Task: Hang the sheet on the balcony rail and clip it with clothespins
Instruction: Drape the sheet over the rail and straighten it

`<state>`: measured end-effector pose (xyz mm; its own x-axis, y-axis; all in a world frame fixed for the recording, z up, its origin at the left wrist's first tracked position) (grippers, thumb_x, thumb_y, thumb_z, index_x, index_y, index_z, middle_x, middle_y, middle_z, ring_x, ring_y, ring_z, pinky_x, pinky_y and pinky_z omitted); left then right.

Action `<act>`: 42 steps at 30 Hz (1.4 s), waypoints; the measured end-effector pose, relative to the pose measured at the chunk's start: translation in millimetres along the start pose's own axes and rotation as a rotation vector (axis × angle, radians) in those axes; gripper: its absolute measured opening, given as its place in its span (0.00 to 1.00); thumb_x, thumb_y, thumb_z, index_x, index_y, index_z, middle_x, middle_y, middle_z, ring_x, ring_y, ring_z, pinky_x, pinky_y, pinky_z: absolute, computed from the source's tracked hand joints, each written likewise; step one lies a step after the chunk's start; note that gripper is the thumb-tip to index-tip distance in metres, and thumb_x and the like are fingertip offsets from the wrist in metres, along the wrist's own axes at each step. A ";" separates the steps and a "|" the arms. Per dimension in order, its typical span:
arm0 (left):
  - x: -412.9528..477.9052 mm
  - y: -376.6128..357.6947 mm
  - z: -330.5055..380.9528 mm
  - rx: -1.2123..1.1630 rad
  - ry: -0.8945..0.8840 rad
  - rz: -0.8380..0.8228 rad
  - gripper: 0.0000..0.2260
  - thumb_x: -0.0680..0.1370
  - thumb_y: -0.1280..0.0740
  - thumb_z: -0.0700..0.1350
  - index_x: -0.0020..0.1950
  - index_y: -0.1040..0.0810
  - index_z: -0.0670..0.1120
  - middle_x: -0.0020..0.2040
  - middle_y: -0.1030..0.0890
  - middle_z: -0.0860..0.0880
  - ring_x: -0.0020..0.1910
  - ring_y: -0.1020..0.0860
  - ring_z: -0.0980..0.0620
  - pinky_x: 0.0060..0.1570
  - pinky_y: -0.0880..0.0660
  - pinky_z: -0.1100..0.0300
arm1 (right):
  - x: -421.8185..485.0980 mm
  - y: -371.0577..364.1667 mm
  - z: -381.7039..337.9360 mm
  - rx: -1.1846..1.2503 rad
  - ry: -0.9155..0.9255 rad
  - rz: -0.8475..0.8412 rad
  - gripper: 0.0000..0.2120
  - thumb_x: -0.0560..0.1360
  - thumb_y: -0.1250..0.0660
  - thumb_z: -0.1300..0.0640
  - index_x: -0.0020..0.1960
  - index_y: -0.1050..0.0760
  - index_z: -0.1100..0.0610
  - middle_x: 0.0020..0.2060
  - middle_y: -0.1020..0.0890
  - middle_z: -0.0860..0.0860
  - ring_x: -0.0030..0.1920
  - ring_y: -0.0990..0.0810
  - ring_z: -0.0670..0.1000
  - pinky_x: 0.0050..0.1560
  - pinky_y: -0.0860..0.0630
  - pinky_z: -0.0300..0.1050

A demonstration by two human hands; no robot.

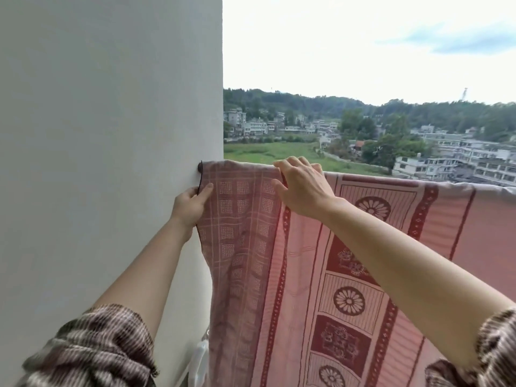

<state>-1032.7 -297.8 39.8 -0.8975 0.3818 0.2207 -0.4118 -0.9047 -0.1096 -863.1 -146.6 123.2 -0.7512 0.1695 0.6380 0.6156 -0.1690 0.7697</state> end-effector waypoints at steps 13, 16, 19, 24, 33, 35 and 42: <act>56.1 42.4 4.9 0.059 0.006 0.086 0.05 0.78 0.34 0.49 0.47 0.22 0.49 0.44 0.21 0.52 0.42 0.22 0.53 0.36 0.27 0.60 | 11.5 -20.8 22.2 -0.134 -0.084 0.064 0.17 0.79 0.49 0.45 0.53 0.28 0.56 0.50 0.21 0.52 0.53 0.24 0.53 0.56 0.35 0.54; 68.3 49.8 7.2 0.026 -0.016 0.267 0.06 0.77 0.33 0.44 0.52 0.20 0.46 0.46 0.19 0.48 0.45 0.22 0.50 0.43 0.25 0.58 | 11.7 -18.2 22.5 -0.156 -0.081 0.092 0.16 0.79 0.47 0.46 0.52 0.27 0.56 0.49 0.21 0.51 0.51 0.25 0.52 0.54 0.36 0.54; 67.0 56.6 0.6 0.341 -0.028 0.492 0.12 0.76 0.36 0.45 0.58 0.22 0.44 0.57 0.19 0.44 0.55 0.22 0.43 0.54 0.27 0.55 | 5.8 -16.9 26.4 -0.219 -0.066 0.106 0.16 0.79 0.45 0.47 0.56 0.27 0.56 0.52 0.21 0.51 0.53 0.25 0.53 0.57 0.36 0.57; 16.7 -9.1 28.0 0.652 -0.692 0.410 0.15 0.79 0.43 0.44 0.63 0.27 0.42 0.64 0.26 0.42 0.65 0.32 0.43 0.64 0.35 0.49 | -13.0 -6.9 47.9 -0.256 -0.085 0.134 0.17 0.76 0.39 0.48 0.59 0.27 0.57 0.55 0.22 0.51 0.56 0.26 0.53 0.61 0.39 0.57; -62.2 -185.9 42.5 0.873 -1.074 -0.036 0.14 0.78 0.41 0.44 0.64 0.28 0.45 0.65 0.28 0.45 0.67 0.34 0.46 0.68 0.40 0.42 | -101.8 59.6 141.9 -0.218 -0.236 0.308 0.17 0.73 0.34 0.49 0.58 0.26 0.57 0.54 0.22 0.50 0.56 0.26 0.52 0.59 0.41 0.52; -86.9 -234.3 49.7 0.817 -1.087 -0.083 0.14 0.77 0.39 0.42 0.63 0.27 0.43 0.63 0.26 0.43 0.65 0.31 0.45 0.66 0.36 0.43 | -128.4 80.3 169.3 -0.202 -0.301 0.326 0.16 0.72 0.35 0.50 0.57 0.26 0.56 0.53 0.22 0.50 0.56 0.26 0.51 0.58 0.41 0.51; -211.0 -404.8 60.8 0.705 -1.139 -0.274 0.15 0.77 0.38 0.41 0.64 0.28 0.43 0.67 0.28 0.41 0.69 0.33 0.43 0.70 0.38 0.43 | -264.6 169.5 289.0 -0.232 -0.534 0.350 0.14 0.74 0.35 0.54 0.58 0.26 0.57 0.54 0.23 0.50 0.58 0.29 0.50 0.54 0.48 0.42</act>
<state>-667.0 -23.7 96.5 -0.0344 0.5069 0.8613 -0.0793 -0.8605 0.5033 -491.1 60.5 91.4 -0.2595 0.5126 0.8185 0.6891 -0.4955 0.5288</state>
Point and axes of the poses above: each hand's wrist, its own x-axis towards the middle knuckle, its own y-axis out of the back of the hand, z = x × y, the point moved 5 cm from there along x, towards the middle knuckle
